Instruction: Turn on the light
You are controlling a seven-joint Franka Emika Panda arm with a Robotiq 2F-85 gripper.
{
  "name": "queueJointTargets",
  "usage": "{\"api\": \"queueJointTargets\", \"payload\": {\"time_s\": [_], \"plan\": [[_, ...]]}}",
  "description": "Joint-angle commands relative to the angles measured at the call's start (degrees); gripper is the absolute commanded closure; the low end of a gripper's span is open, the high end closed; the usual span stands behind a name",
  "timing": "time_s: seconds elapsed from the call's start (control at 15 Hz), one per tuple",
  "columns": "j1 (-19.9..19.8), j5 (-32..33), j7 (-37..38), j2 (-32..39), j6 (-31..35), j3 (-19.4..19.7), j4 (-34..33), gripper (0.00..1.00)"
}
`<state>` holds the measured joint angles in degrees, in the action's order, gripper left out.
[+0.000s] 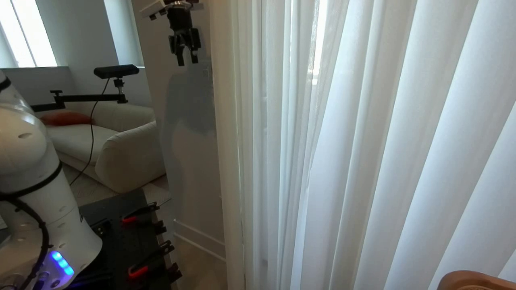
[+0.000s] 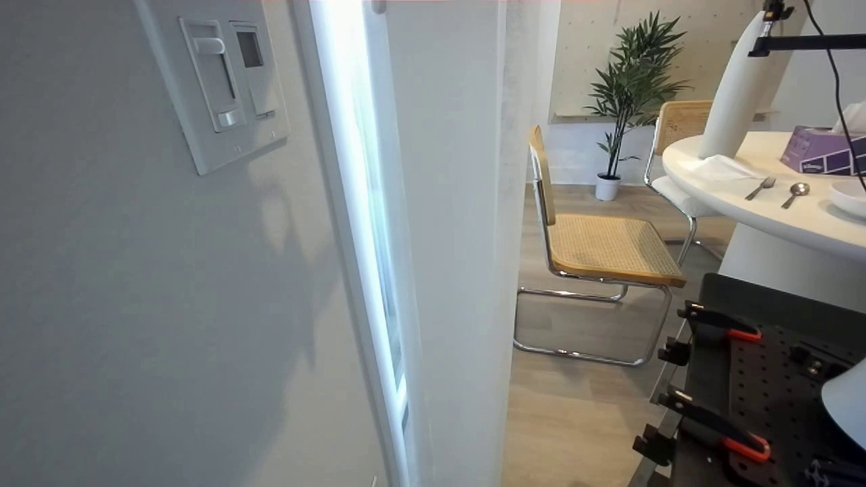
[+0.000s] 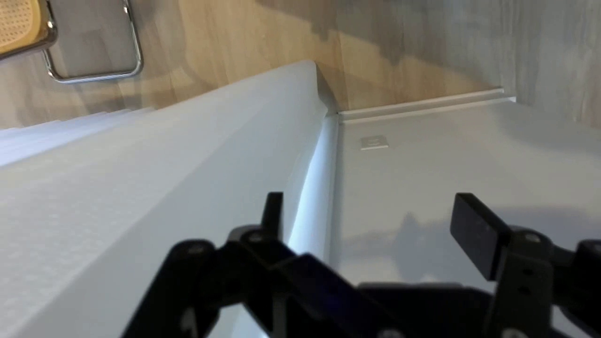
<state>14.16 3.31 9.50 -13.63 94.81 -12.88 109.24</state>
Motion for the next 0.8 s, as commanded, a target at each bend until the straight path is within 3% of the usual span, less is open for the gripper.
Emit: {"api": "queueJointTargets", "payload": {"time_s": [0.0,0.27,0.33,0.73], "plan": [[-2.8,-0.7,-10.1,-4.9,-5.1,3.8,1.2,0.00],[-5.4,0.0,-19.8,-5.5,-7.8,8.5,-0.4,0.00],[-5.0,-0.1,-16.4,-5.2,-6.6,6.9,-0.1,0.00],[-5.2,-0.1,-17.0,-5.2,-6.6,6.6,-0.1,0.00]]}}
